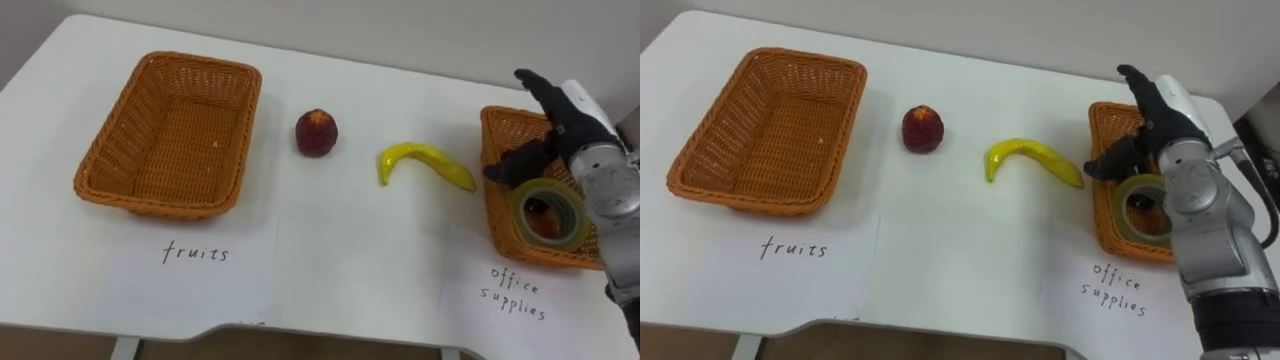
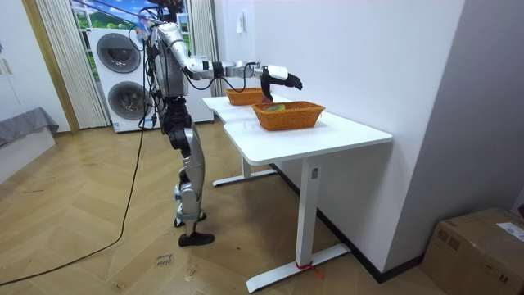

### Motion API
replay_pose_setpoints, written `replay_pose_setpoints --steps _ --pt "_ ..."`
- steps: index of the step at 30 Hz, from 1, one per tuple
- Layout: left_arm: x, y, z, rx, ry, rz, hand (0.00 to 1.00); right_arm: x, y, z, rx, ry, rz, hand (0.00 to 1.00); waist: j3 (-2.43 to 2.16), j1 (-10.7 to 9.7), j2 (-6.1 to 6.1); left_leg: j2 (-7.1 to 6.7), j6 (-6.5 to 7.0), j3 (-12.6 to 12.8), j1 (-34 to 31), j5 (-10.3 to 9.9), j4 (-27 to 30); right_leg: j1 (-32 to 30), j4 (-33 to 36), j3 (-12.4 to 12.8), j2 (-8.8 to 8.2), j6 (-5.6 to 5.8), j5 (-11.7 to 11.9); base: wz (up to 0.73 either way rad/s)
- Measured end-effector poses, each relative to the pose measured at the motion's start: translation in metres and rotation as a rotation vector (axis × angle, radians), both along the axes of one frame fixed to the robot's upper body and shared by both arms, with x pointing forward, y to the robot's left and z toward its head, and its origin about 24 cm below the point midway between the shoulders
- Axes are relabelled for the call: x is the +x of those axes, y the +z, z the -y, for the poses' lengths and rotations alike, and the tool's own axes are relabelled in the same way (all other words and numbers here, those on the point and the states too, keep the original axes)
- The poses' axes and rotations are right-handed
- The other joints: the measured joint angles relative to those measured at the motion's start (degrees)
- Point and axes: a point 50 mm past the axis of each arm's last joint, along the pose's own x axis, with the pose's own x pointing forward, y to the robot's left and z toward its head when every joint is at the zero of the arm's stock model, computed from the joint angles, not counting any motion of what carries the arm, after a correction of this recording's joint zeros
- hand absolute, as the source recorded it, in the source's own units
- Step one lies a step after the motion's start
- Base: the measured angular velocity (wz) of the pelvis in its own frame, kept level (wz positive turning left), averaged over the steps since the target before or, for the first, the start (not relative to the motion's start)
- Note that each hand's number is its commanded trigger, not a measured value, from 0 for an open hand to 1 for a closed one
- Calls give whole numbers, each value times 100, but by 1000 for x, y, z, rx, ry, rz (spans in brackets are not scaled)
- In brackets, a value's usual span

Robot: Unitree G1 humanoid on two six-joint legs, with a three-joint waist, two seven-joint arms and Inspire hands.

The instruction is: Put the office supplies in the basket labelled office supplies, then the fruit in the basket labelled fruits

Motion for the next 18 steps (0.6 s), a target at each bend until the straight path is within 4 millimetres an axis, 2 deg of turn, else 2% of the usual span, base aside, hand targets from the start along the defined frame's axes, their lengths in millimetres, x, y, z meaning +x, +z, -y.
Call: replay_pose_setpoints --steps 11,18 --pt "2 -1 2 -6 -20 -2 0 6 3 3 -12 -26 11 0 -3 4 -4 5 -3 11 -14 3 3 -57 -1 -4 1 -2 1 0" --pt "4 -2 5 -19 -32 0 0 7 0 -4 -120 4 -14 0 2 9 4 4 -3 15 -21 3 -7 -56 6 -8 -1 -2 1 0"
